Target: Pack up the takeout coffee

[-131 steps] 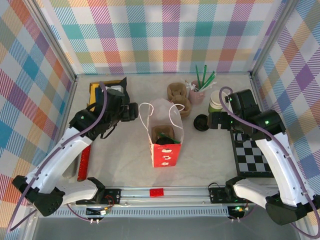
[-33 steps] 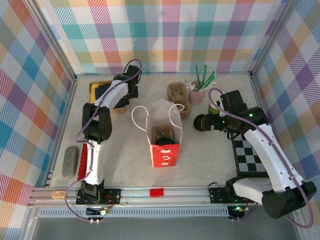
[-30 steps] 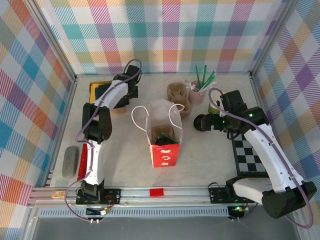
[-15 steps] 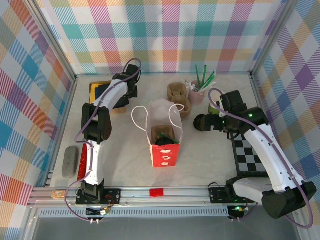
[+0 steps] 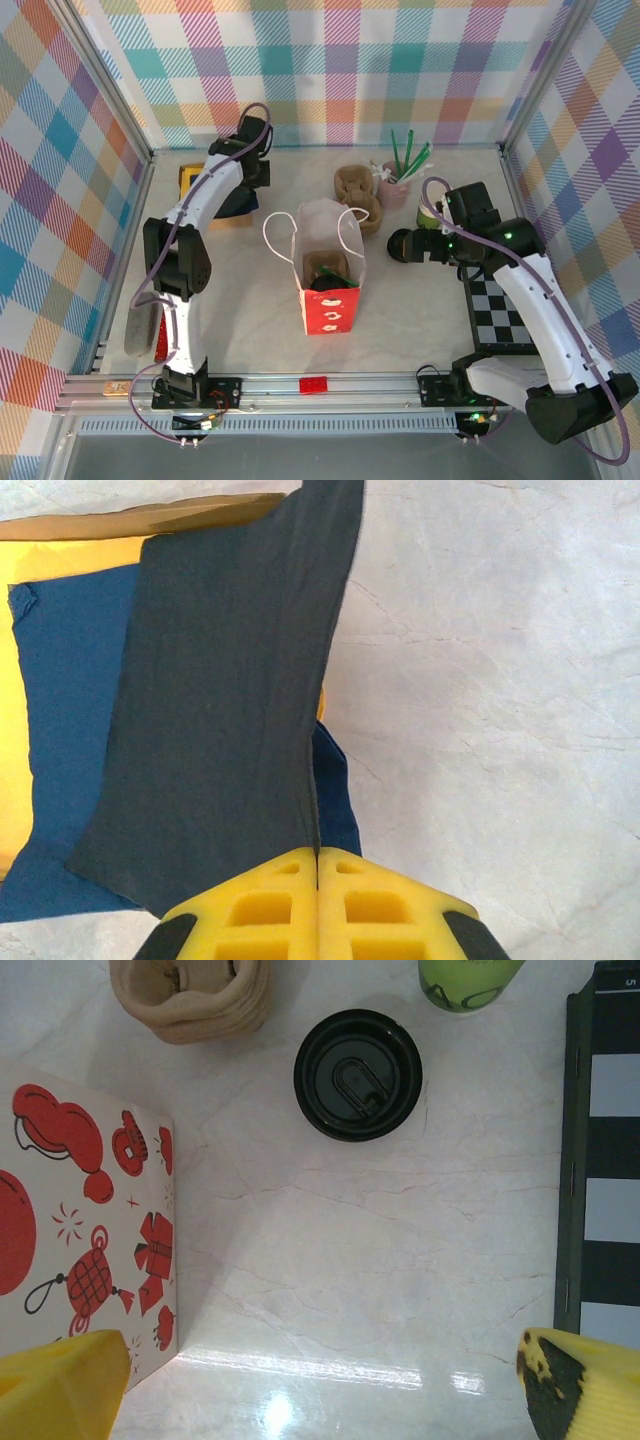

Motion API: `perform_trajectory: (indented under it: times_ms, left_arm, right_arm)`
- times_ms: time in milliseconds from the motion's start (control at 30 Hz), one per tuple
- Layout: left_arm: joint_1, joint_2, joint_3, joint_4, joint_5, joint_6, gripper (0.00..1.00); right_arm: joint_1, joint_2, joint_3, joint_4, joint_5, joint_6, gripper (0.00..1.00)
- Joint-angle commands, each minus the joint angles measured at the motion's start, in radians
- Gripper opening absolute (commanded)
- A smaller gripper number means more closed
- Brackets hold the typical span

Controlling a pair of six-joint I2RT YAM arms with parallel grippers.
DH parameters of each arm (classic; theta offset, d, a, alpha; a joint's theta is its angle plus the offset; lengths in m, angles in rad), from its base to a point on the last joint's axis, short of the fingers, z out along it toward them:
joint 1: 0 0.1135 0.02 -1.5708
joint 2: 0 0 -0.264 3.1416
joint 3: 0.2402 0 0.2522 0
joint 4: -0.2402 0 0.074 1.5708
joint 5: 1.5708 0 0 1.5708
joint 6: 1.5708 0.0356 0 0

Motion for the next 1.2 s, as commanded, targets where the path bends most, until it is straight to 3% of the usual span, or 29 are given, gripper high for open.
perform_trajectory:
  times_ms: [0,767,1167]
  left_arm:
    - [0.013,-0.058,-0.033,-0.037,0.057,0.004,0.0]
    - [0.025,-0.258,-0.139,-0.072,0.22,-0.039,0.0]
    - [0.177,-0.269,-0.259,0.022,0.388,-0.088,0.0]
  right_arm:
    - [-0.005,-0.028,0.034,-0.02,-0.016,-0.006,0.99]
    - [-0.006,-0.104,0.028,-0.059,-0.022,0.001,0.99]
    - [-0.004,-0.098,0.012,-0.043,-0.044,0.012,0.99]
